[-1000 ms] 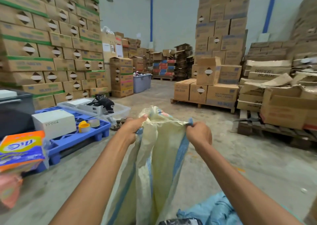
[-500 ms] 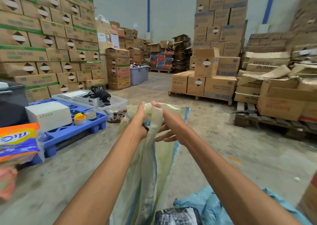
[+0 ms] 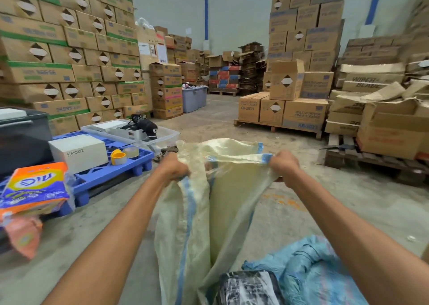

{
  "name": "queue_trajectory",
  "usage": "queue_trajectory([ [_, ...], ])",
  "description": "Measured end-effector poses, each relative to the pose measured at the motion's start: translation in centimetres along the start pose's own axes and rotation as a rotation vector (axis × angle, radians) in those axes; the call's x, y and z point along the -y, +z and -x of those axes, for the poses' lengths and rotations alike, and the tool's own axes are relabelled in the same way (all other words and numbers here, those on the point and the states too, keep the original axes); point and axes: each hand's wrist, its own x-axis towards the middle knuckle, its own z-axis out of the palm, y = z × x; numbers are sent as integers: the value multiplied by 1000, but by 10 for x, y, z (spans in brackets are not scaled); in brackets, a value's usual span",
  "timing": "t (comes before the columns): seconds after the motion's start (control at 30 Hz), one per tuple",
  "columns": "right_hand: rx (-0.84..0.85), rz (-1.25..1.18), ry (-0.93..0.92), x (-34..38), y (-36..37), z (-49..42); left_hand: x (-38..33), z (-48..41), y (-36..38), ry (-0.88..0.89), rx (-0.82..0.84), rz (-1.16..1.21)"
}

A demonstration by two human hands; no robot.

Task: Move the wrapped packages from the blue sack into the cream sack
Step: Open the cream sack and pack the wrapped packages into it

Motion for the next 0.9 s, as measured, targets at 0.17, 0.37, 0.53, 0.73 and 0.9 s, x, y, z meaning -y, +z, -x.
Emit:
queue_trajectory([
  [0.17,-19,119,-64,-32,-9,-19,45,3,-28,-9,-179,-456],
  [0.37,841,166,-16,3,23,25,31,14,-17,-199,248,-30],
  [0.53,346,969,-290,18,46,5,17,5,-11,249,108,-888],
  [0.73,125,447,-65,51,30,-39,-33,-48,-58,155,-305,-382],
  [0.9,-580,-291,-651,126,-4,-55,-110,-51,-115,318,-1014,419],
])
